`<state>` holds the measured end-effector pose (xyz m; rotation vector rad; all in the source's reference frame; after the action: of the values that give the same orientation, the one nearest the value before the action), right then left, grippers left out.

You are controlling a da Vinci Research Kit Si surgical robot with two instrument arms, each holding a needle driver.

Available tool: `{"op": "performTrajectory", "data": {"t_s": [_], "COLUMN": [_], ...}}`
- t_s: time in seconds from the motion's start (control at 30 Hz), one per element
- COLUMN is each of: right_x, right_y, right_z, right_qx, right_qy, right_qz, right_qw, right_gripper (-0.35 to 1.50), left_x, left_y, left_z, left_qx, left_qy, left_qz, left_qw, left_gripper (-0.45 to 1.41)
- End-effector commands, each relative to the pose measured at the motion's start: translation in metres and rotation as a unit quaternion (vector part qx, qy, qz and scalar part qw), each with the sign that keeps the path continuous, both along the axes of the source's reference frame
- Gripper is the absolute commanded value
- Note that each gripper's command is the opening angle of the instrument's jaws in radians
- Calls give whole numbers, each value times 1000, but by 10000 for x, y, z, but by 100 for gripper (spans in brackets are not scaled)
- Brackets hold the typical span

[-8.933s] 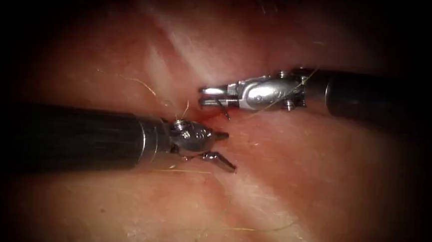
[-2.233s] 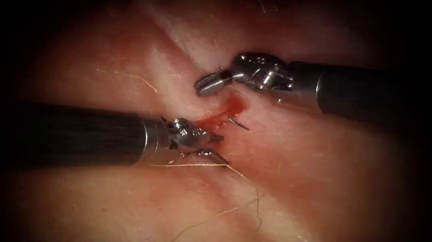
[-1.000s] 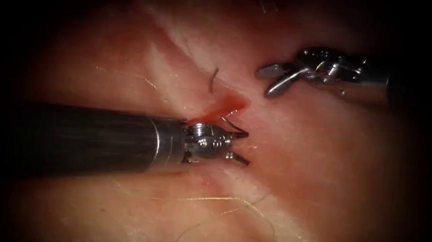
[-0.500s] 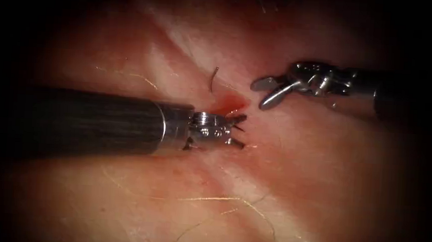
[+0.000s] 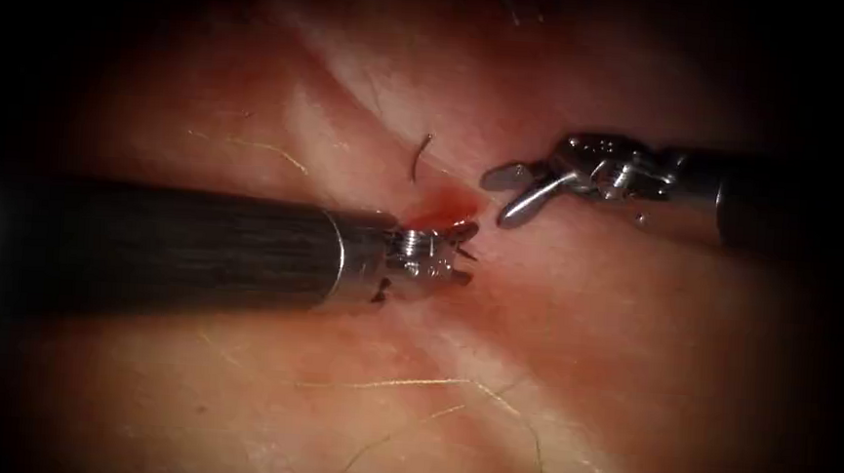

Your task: Wound Closure

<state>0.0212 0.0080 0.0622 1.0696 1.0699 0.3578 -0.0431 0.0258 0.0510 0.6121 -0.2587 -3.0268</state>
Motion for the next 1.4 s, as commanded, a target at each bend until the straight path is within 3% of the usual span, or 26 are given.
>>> {"op": "performTrajectory", "data": {"t_s": [0.03, 0.1, 0.2, 0.4, 0.6, 0.67, 0.8, 1.0, 1.23, 1.4], "right_x": [9, 8, 7, 7, 7, 7, 7, 6, 5, 4], "right_y": [4, 4, 5, 6, 6, 6, 6, 8, 8, 7], "right_z": [3, 3, 4, 4, 3, 3, 3, 2, 2, 2], "right_qx": [0, 2, 2, 3, 3, 3, 3, 5, 6, 6], "right_qy": [2, 5, 5, 6, 6, 6, 6, 7, 8, 8], "right_qz": [1, 2, 2, 5, 5, 5, 5, 10, 15, 15], "right_qw": [1000, 1000, 1000, 1000, 1000, 1000, 1000, 1000, 1000, 1000], "right_gripper": [98, 98, 96, 96, 94, 94, 94, 93, 93, 93], "left_x": [-6, -7, -3, 5, 5, 5, 5, 6, -9, -32], "left_y": [1, 0, 2, 7, 7, 6, 2, -10, -23, -33], "left_z": [6, 7, 6, 5, 5, 5, 6, 5, -13, -46], "left_qx": [-1, -5, -16, -28, -28, -28, -27, -21, 61, 119], "left_qy": [1, 5, 17, 30, 31, 31, 39, 45, -69, -156], "left_qz": [0, -3, -9, -16, -16, -16, -9, -19, -49, -68], "left_qw": [1000, 1000, 1000, 999, 999, 999, 999, 999, 995, 978], "left_gripper": [36, 24, 24, 49, 56, 44, -45, -45, -45, -45]}}
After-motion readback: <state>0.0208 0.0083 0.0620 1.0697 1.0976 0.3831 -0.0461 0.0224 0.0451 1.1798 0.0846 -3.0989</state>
